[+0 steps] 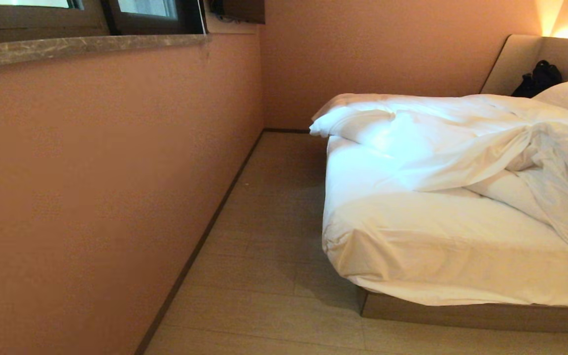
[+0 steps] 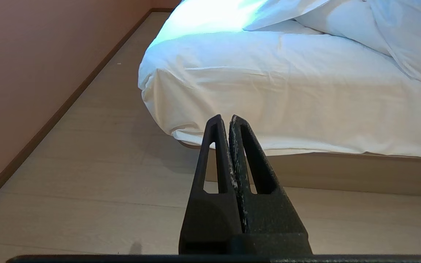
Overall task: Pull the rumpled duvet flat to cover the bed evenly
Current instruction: Hold the folded corner of the quilt
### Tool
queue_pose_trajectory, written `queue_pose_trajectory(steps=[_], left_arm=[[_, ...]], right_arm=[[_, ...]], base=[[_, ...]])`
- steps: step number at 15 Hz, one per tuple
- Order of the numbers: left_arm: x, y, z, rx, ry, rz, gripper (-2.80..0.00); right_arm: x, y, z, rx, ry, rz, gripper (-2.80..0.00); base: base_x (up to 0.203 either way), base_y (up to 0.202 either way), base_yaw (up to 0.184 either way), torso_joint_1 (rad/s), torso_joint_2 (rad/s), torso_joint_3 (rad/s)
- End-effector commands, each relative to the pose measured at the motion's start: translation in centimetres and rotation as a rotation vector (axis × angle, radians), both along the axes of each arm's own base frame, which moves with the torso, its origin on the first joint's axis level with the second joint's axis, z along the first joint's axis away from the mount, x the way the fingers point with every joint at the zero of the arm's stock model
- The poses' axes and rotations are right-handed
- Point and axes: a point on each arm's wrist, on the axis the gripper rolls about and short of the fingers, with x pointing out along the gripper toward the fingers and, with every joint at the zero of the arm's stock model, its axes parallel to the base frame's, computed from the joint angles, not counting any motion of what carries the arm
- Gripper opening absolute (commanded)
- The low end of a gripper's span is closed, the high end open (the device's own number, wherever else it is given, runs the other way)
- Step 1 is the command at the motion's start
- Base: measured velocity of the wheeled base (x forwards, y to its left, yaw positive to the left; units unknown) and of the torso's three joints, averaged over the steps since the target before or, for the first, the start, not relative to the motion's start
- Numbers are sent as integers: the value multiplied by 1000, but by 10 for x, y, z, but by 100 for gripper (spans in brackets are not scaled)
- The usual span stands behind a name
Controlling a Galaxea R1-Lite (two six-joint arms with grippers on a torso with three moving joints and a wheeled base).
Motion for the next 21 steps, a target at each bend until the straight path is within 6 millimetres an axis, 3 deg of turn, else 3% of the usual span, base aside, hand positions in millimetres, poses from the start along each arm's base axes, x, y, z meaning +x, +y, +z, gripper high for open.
queue_pose_trajectory(steps=[1, 11, 21], left_arm=[[0, 0, 0, 0, 1, 1, -280], [0, 0, 0, -1, 2, 1, -280], [0, 0, 0, -1, 1, 1, -280]], right_arm=[[0, 0, 0, 0, -1, 0, -280], [0, 0, 0, 0, -1, 0, -280], [0, 0, 0, 0, -1, 0, -280]], base=[[0, 0, 0, 0, 0, 0], [6, 0, 0, 0, 1, 0], [190, 0, 0, 2, 4, 2]])
